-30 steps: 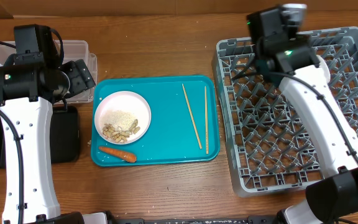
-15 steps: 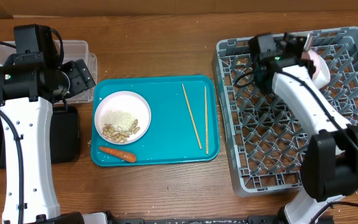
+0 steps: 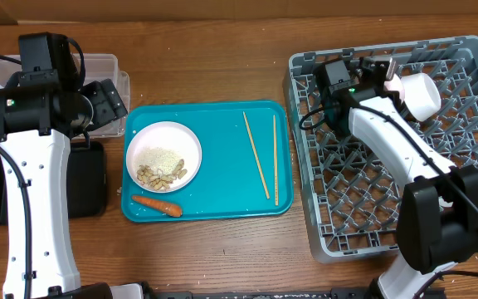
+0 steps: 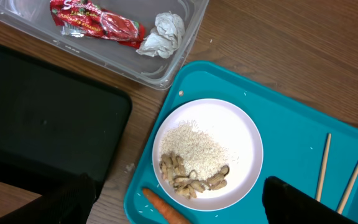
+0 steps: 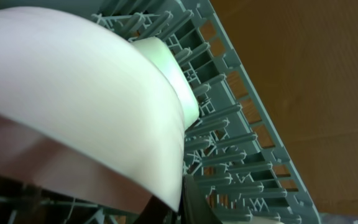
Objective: Sort waste into correct bins and load items into the dishwasher
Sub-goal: 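Place the pink bowl in the rack's back area, then grasp one chopstick on the tray with the right gripper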
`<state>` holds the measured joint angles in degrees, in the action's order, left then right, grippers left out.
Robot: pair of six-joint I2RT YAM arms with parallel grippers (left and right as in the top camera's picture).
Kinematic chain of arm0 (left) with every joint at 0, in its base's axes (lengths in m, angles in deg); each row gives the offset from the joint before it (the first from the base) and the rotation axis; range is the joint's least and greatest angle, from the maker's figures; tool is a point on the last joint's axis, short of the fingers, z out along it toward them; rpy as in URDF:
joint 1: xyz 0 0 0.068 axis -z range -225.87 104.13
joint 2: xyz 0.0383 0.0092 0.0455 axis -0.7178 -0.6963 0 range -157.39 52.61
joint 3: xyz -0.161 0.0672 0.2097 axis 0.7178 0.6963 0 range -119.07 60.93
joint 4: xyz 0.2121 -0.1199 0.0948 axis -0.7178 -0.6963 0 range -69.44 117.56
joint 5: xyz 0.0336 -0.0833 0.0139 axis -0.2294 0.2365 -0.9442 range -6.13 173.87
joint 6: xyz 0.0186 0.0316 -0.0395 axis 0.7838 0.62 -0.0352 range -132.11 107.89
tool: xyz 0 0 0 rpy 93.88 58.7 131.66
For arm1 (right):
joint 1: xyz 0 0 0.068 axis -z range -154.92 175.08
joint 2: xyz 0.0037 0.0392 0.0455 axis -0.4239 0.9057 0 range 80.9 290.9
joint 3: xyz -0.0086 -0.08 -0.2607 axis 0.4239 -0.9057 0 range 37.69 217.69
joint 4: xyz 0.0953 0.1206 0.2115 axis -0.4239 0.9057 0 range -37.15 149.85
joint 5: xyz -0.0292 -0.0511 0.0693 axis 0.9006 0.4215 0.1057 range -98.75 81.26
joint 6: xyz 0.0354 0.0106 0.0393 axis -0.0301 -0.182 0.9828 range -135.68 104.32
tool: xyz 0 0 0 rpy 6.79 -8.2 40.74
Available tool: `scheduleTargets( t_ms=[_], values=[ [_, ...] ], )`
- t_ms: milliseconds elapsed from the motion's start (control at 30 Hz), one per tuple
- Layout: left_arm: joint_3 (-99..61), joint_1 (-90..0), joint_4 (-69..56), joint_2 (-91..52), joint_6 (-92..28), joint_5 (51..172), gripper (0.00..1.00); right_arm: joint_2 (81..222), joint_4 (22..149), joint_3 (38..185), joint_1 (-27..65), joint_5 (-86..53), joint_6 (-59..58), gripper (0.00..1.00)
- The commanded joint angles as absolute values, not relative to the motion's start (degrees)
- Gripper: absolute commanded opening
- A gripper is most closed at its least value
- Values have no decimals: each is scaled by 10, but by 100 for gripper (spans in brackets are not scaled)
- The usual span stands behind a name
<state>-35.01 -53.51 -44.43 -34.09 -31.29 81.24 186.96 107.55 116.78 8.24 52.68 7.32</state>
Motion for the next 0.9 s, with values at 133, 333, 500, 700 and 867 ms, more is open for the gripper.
scheduleTargets(
  t_ms=[133, 333, 500, 700, 867],
  values=[
    [-352, -537, -442, -344, -314, 809, 88, 1870, 1109, 1157, 22, 321, 71, 40],
    [-352, -537, -442, -344, -314, 809, 88, 1864, 1148, 1189, 11, 271, 91, 55],
    [-352, -537, -442, -344, -314, 809, 88, 1842, 1179, 1253, 13, 271, 90, 55],
    [-352, -537, -442, -344, -314, 807, 88, 1810, 1193, 1340, 13, 267, 85, 77],
    [-352, -537, -440, -344, -314, 807, 89, 1798, 1183, 1374, 13, 67, -45, 81]
  ],
)
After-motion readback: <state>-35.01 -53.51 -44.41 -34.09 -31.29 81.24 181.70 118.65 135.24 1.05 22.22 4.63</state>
